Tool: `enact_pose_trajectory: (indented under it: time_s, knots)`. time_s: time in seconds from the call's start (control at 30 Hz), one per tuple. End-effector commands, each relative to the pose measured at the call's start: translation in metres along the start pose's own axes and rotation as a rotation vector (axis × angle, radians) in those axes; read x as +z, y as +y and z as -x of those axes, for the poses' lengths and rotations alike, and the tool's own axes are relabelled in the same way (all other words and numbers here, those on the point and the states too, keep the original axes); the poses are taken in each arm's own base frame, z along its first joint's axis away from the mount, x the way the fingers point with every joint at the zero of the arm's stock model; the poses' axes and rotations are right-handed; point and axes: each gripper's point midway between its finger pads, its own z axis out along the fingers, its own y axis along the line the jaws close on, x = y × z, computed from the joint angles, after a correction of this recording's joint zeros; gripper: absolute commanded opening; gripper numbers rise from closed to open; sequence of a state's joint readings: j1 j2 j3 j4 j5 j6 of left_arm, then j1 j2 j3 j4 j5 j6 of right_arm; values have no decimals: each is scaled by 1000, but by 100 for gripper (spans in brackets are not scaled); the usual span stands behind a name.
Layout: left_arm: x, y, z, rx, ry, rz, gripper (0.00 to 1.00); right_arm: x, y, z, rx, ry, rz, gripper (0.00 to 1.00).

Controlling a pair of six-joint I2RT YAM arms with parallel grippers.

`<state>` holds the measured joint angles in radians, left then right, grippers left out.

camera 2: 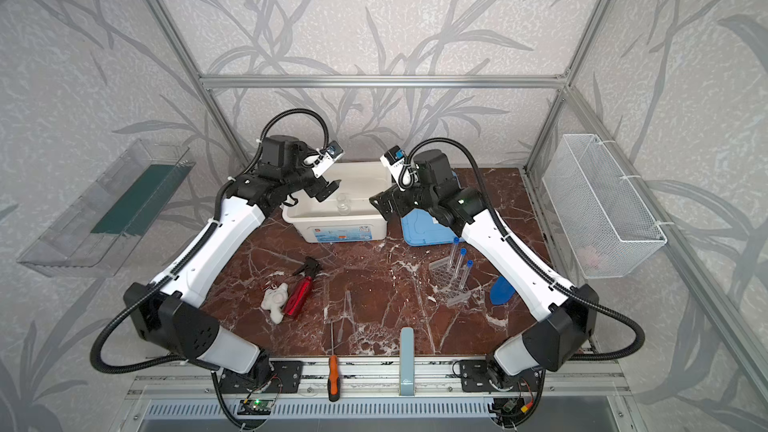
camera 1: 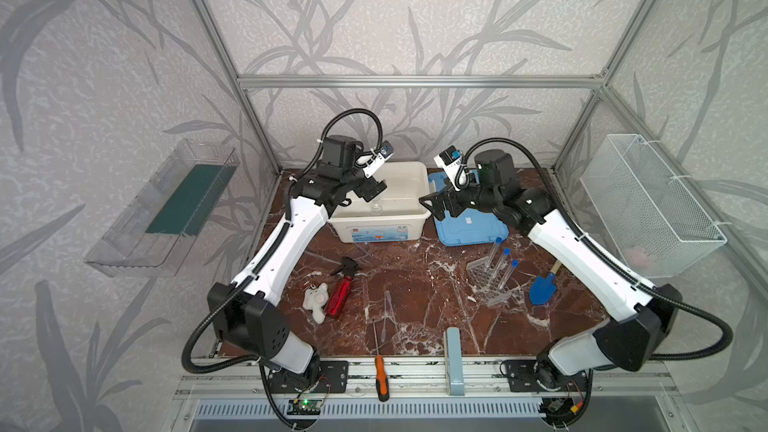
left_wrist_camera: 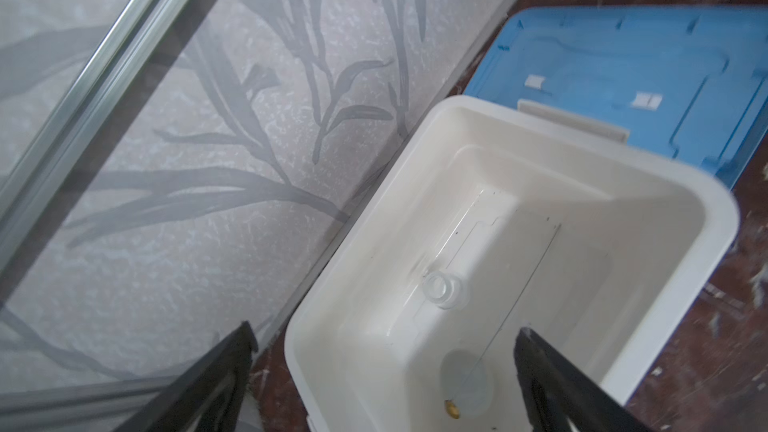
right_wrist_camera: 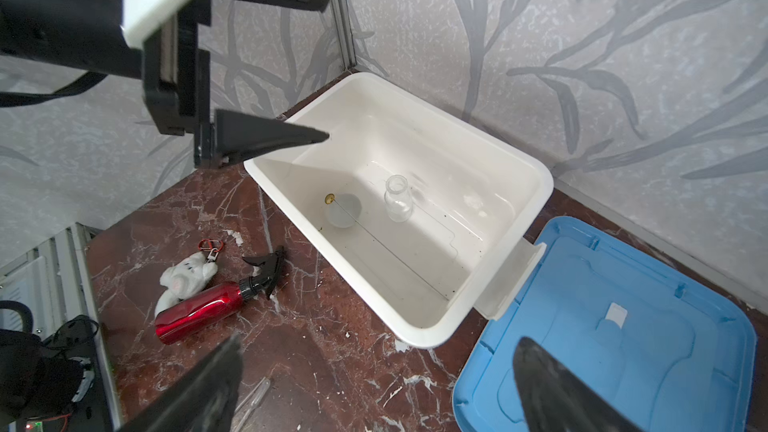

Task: Organize the chemistry lab equipment
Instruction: 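Move the left gripper down to the clear pipettes while the right gripper withdraws, then grasp a clear plastic pipette with the left gripper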

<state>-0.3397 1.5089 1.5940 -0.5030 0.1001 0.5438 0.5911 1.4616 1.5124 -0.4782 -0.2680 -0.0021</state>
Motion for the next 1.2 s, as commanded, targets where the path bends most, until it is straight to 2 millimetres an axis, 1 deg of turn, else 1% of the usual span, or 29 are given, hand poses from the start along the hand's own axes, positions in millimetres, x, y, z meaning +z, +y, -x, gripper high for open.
enact_pose_trajectory:
  time_s: [0.0,0.1,0.17,0.23,0.33,0.37,0.43,0.47,0.5,0.53,0.6,0.63,0.73,0.77,0.83,0.9,0.97,1.03,1.07,1.17]
  knots:
    - [-34,-11,14,-475,-16,36,99,-10,10,-21,78,32,30,99]
    - [-49,-52,7,-591,31,-43,99,-16,22,-42,66,66,56,99]
    - [-59,-82,-2,-667,66,-118,99,-18,30,-57,41,94,55,99]
    - [-71,-102,-14,-706,99,-160,99,-19,39,-71,21,120,62,99]
    - [-80,-112,-54,-914,209,-96,99,-18,49,-93,-3,150,51,99]
    - [-80,-122,-68,-956,259,-109,97,-18,52,-101,-1,162,51,99]
    - [-80,-150,-86,-976,350,-180,94,-17,56,-117,16,190,60,100]
    - [-82,-161,-98,-972,405,-189,94,-16,57,-125,25,212,60,99]
    - [-84,-168,-108,-967,448,-180,92,-16,57,-132,31,227,55,99]
    - [-87,-174,-120,-960,492,-161,89,-15,58,-139,36,240,51,99]
    - [-88,-189,-140,-957,565,-147,80,-14,58,-150,35,256,43,98]
    - [-88,-199,-150,-965,601,-157,76,-13,58,-154,35,256,36,98]
    - [-87,-234,-168,-997,697,-232,64,-12,57,-159,72,228,29,97]
    - [-87,-244,-175,-998,723,-240,62,-11,59,-158,89,213,35,96]
    - [-87,-258,-187,-1003,764,-232,58,-11,62,-155,110,187,41,95]
    - [-87,-269,-197,-1001,794,-228,53,-10,64,-154,125,165,46,94]
    - [-89,-279,-211,-994,834,-214,50,-7,67,-156,138,159,55,94]
    - [-88,-289,-222,-993,856,-214,46,-1,69,-161,170,170,62,94]
    - [-87,-294,-228,-995,869,-215,43,3,71,-163,187,178,74,94]
    - [-86,-308,-242,-990,912,-213,38,10,80,-164,222,186,110,93]
